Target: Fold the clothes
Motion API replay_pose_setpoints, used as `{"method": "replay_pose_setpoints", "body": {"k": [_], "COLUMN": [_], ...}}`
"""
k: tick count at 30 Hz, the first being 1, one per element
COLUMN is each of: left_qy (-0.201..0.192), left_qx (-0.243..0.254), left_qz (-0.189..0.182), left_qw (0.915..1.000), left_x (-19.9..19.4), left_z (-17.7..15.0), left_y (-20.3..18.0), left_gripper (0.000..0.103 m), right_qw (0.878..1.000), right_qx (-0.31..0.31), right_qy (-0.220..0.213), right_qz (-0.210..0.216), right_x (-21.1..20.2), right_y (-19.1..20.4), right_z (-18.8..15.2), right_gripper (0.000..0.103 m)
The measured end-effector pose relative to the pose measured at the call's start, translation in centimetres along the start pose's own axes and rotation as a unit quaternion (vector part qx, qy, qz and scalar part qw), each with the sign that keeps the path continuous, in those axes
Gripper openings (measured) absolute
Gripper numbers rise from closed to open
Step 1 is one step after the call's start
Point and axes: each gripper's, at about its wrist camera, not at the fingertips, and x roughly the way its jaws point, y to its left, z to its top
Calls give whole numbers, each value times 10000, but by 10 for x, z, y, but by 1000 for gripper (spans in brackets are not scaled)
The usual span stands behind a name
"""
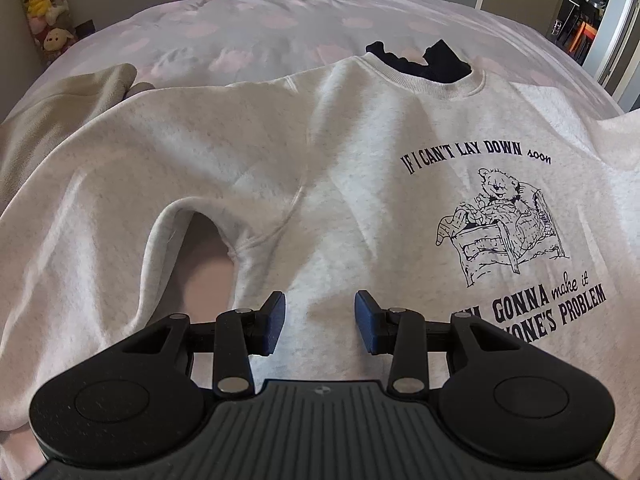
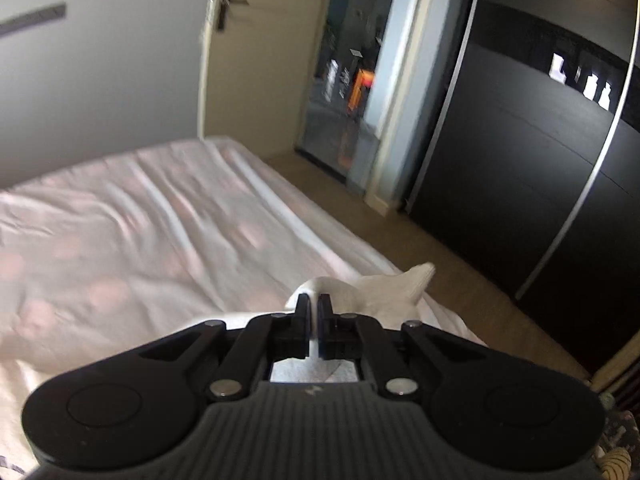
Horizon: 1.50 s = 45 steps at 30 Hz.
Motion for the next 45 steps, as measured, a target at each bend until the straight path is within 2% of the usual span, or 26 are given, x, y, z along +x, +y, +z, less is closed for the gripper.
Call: {"method": "replay_pose_setpoints", "body": {"k": [3, 6, 9, 12, 14, 19, 26, 30, 32, 34, 35, 36, 37, 38, 41, 45], "left_qy": [-47, -66, -106, -188, -250, -395, -503, -534, -538, -542, -545, -542, -535, -527, -574, -853], "left_qx": [-32, -51, -107, -215, -288, -405, -473, -408, -357, -306, -280, -262, -252, -242, -239, -261], "left_qz": [-65, -96, -127, -164, -196, -306, -404, -469, -497, -524, -538, -557, -578, -594, -675, -954], "left_qw": [10000, 9999, 9998, 9995, 9991, 9979, 9968, 9966, 9967, 9967, 9967, 9966, 9966, 9965, 9958, 9914], "left_x": [-3, -5, -8, -13, -16, -23, -25, -25, -25, -24, -24, -23, -22, -22, -21, -26], "left_z": [0, -1, -2, -1, -1, -1, 0, -1, -2, -3, -3, -4, -5, -5, -4, -1], "left_y": [1, 4, 8, 15, 20, 28, 33, 31, 28, 26, 25, 24, 23, 22, 15, 3], "left_gripper": [36, 36, 36, 36, 36, 36, 36, 36, 36, 36, 36, 36, 36, 36, 36, 37], "right_qw": [9971, 9890, 9753, 9562, 9457, 9282, 9087, 8988, 8904, 8836, 8791, 8747, 8712, 8694, 8729, 8985], "right_qx": [-183, -522, -858, -1190, -1315, -1432, -1802, -1887, -1942, -1943, -1915, -1890, -1861, -1812, -1694, -1521], "right_qy": [-371, -549, -724, -895, -889, -741, -77, 398, 650, 745, 768, 777, 754, 705, 517, 333], "right_qz": [636, 1272, 1901, 2520, 2836, 3355, 3765, 3936, 4064, 4194, 4296, 4394, 4481, 4543, 4546, 4104], "right_x": [-30, -57, -83, -110, -122, -140, -156, -154, -152, -152, -154, -156, -160, -163, -171, -161], "right_y": [29, 68, 107, 146, 170, 219, 265, 276, 279, 279, 277, 274, 269, 263, 238, 201], "right_z": [-5, -21, -37, -53, -71, -127, -218, -250, -263, -274, -277, -280, -282, -283, -293, -303], "right_gripper": [4, 4, 4, 4, 4, 4, 4, 5, 10, 12, 14, 24, 39, 43, 45, 45]}}
